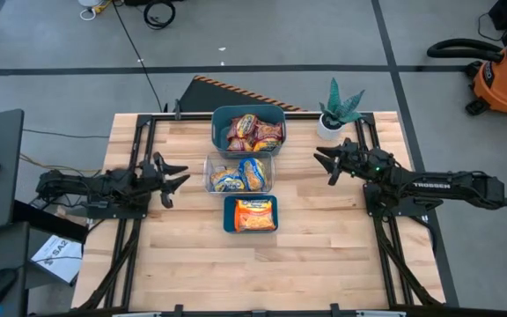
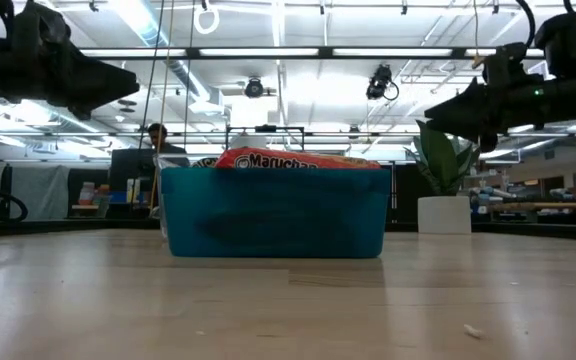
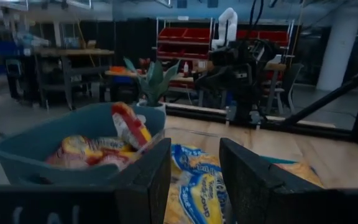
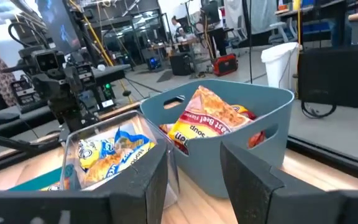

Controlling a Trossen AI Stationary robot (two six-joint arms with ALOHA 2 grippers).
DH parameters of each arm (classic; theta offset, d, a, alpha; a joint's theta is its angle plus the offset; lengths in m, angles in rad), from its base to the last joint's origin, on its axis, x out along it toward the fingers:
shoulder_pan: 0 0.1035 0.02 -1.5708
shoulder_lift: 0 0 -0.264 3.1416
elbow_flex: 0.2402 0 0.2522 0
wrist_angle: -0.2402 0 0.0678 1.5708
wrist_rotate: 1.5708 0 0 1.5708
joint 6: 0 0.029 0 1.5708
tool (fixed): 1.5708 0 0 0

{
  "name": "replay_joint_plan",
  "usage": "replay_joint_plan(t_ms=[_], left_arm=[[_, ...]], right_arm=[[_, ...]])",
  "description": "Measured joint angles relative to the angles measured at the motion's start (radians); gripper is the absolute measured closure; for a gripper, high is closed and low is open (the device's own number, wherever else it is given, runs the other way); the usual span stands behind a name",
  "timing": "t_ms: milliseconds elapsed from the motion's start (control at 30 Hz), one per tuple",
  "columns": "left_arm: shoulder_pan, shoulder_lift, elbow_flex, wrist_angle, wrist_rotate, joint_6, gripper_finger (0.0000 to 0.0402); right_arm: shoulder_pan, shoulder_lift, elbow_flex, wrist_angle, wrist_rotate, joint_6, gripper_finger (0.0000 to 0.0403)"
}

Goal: Sort Maruchan noodles
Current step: Return to Home position

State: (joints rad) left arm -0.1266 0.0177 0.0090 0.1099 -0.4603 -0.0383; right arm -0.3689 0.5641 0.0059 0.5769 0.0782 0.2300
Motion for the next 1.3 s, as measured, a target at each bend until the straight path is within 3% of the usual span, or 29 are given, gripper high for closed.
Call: replay_joint_plan(t_ms=[133,300,1300], left_arm=[[-0.001,0.001,0.000,0.008,-0.001,0.055,0.0260],[-0.001,0.001,-0.001,0.015,0.000,-0.022,0.0260],[-0.001,0.001,-0.002,0.016,0.001,-0.028,0.0260]], right_arm=[[0.000,-0.002,0.000,0.000,0.000,0.038,0.0251],[0.000,-0.001,0.000,-0.003,0.000,0.082,0.0249],[0.000,0.000,0.000,-0.003,-0.001,0.082,0.0249]])
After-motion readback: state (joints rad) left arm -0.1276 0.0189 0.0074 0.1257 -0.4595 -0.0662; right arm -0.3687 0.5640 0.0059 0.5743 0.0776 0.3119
